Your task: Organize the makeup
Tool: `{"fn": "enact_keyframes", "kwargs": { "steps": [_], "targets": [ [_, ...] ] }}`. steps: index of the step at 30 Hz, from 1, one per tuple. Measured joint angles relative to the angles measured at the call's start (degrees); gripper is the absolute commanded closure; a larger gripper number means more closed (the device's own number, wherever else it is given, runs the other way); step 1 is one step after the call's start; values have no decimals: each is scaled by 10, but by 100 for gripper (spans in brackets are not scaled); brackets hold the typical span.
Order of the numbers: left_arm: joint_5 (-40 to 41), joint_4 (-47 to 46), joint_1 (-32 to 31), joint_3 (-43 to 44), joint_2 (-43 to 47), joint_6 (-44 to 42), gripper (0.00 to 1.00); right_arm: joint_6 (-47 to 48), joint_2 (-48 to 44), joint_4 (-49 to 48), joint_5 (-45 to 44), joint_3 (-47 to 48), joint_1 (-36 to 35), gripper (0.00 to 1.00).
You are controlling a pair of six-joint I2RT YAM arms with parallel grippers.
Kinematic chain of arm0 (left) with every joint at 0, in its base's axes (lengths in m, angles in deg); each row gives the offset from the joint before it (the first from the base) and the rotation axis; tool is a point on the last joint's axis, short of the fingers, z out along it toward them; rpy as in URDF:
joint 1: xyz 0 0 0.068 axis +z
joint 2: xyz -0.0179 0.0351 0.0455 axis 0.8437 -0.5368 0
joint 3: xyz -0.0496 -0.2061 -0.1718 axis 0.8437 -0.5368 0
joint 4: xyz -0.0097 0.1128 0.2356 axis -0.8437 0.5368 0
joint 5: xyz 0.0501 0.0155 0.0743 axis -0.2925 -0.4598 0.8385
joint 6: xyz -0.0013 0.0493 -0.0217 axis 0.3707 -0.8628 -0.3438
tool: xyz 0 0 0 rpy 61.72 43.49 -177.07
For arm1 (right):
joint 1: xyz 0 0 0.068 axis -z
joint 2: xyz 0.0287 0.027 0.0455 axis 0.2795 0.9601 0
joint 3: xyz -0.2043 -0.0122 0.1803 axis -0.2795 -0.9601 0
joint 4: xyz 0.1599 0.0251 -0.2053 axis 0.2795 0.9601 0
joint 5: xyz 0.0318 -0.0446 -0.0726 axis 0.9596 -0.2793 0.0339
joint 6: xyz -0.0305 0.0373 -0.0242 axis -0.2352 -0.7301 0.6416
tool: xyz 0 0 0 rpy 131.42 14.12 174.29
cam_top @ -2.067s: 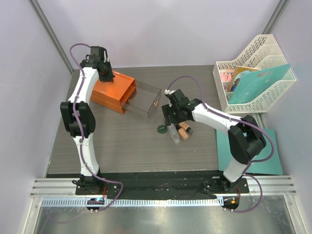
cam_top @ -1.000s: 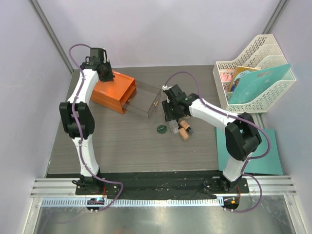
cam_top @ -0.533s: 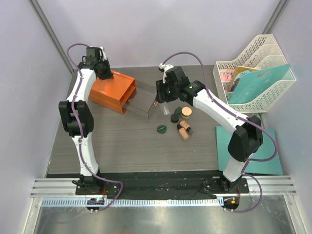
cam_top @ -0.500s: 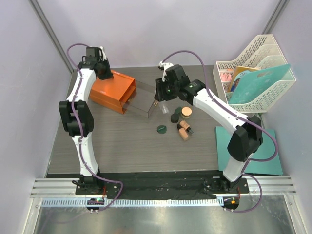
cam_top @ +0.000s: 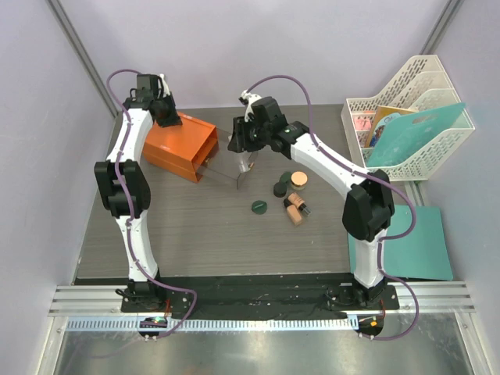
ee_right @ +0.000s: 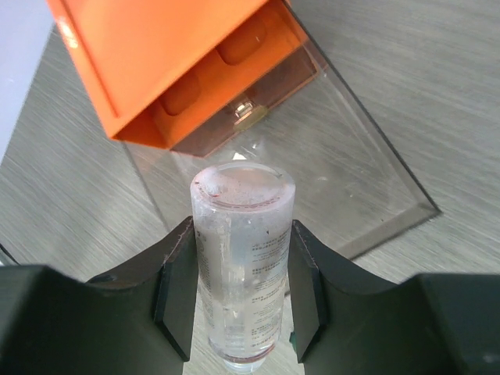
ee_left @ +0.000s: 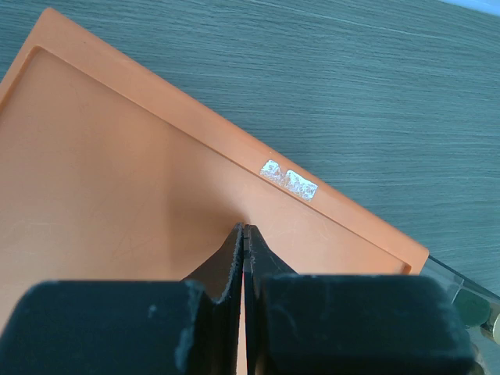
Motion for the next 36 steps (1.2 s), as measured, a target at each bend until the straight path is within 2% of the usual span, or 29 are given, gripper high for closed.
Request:
{"fn": "enact_keyframes", "kwargs": {
  "steps": [16,19,20,22,23,26,32,36],
  "targets": [
    [-4,0,0,-1,0,0,100,-58,144,-14,15,134,-6,90],
    [-4,-1,0,-2,0,0,100,-64,160,-11,15,139,-7,87],
    [-4,-1,0,-2,0,0,100,-64,165,-9,16,139,-7,85],
    [-5,-1,1,-2,0,0,100,-66,174,0,17,139,-8,71],
    [-5,-1,1,-2,0,0,100,-68,177,3,18,139,-8,58],
    [-5,-1,1,-2,0,0,100,-74,185,14,17,145,-8,44],
    [-5,-1,1,-2,0,0,100,-77,189,28,1,172,-14,33],
    [-5,-1,1,-2,0,0,100,-77,188,24,-8,188,-18,33]
  ]
}}
